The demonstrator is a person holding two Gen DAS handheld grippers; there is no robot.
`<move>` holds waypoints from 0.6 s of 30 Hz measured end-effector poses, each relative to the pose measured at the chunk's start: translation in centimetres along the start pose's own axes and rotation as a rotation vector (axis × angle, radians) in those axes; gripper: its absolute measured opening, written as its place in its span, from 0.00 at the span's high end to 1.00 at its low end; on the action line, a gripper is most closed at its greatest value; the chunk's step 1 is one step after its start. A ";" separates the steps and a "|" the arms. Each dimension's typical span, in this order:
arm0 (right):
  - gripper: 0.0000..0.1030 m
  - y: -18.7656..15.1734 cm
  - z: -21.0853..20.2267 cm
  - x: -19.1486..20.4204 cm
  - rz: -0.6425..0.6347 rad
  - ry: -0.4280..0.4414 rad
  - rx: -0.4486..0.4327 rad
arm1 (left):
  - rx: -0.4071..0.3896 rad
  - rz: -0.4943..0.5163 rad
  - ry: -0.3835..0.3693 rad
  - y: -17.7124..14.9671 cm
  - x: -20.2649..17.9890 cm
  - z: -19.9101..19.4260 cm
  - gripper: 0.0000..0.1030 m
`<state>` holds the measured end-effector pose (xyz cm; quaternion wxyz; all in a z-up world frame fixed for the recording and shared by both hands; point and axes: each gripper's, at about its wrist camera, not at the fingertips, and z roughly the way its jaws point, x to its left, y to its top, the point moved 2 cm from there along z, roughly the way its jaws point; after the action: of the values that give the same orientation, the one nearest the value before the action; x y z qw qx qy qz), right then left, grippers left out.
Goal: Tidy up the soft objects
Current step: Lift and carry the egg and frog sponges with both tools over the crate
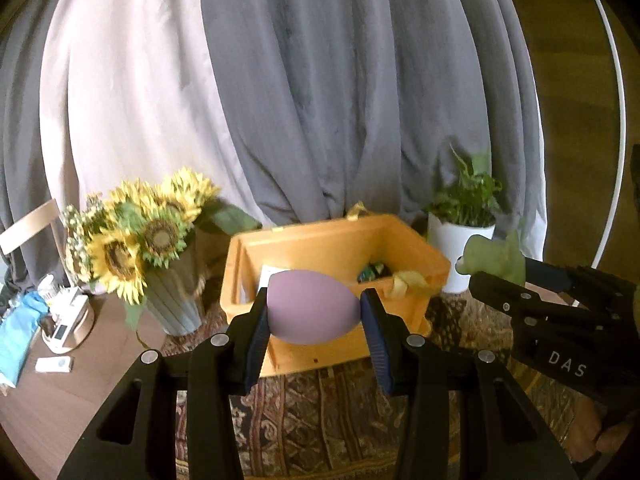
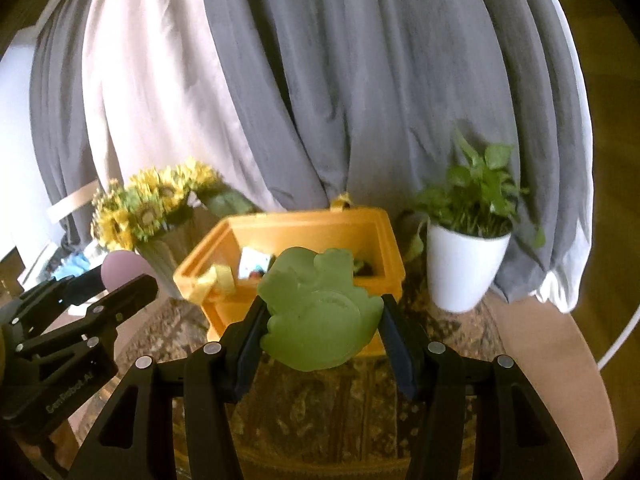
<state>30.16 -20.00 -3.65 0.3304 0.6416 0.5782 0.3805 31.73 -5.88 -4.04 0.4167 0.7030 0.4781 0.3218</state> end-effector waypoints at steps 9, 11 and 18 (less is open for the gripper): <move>0.46 3.0 0.6 0.8 -0.016 0.026 -0.078 | -0.062 -0.009 0.032 2.7 1.1 0.1 0.57; 0.46 3.5 0.7 0.8 -0.020 0.025 -0.090 | -0.075 -0.009 0.040 3.2 1.2 0.3 0.57; 0.46 5.7 2.0 0.6 -0.031 0.018 -0.125 | -0.113 -0.004 0.064 4.9 1.6 1.4 0.57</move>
<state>34.74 -20.01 0.37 0.3706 0.6073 0.5659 0.4167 35.43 -5.77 -0.24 0.4410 0.6667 0.4735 0.3700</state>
